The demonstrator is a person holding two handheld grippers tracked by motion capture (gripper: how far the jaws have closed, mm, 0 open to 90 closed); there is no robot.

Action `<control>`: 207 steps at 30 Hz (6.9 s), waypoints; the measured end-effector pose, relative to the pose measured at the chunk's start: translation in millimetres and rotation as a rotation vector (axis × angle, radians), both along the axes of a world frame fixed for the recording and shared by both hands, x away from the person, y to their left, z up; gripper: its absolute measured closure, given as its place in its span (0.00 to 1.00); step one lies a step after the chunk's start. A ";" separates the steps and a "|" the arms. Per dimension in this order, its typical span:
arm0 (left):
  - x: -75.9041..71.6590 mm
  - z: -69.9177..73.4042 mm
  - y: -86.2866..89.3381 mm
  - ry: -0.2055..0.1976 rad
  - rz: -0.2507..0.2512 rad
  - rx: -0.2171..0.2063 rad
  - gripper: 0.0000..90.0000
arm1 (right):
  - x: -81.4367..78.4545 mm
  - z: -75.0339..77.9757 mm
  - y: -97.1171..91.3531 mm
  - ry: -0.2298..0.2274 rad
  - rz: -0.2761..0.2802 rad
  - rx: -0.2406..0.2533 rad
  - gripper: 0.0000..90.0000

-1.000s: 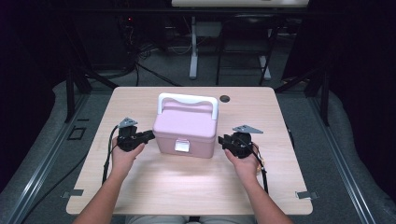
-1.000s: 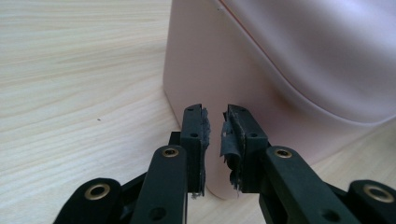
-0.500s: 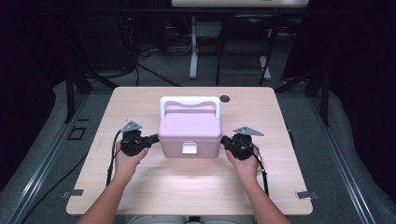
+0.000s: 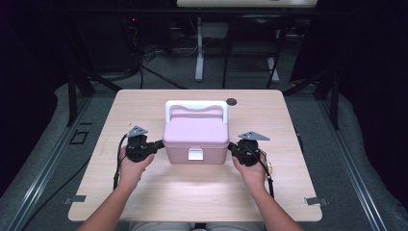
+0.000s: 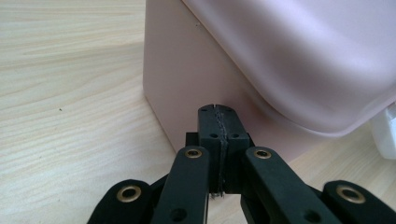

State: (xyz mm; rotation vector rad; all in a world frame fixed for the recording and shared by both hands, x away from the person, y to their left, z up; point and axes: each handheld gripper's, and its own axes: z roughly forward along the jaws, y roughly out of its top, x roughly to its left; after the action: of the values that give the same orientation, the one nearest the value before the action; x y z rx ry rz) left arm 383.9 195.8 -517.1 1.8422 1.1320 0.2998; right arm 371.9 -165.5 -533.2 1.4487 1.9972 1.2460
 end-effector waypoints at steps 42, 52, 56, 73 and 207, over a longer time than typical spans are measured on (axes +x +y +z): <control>-84.9 -0.6 -4.5 0.048 -0.104 0.088 1.00 | -95.3 6.1 -6.5 0.067 0.062 -0.094 1.00; -74.2 13.3 8.7 0.043 -0.114 0.056 0.84 | -91.0 14.4 -20.9 0.038 0.089 -0.078 0.84; -69.8 27.0 13.1 0.024 -0.110 0.061 0.78 | -85.4 26.1 -26.5 0.021 0.100 -0.088 0.76; -53.6 75.5 15.2 -0.013 -0.159 0.041 0.56 | -63.8 79.4 -37.9 -0.026 0.121 0.002 0.62; -94.4 100.7 -1.9 -0.088 -0.247 0.040 0.44 | -34.6 108.5 -12.8 -0.109 0.212 0.136 0.82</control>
State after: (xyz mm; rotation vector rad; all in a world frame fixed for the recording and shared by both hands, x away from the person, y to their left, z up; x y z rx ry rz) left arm 289.5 194.0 -416.5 1.9605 0.8336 0.2595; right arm 337.3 -178.3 -424.7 1.2221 2.0691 1.5421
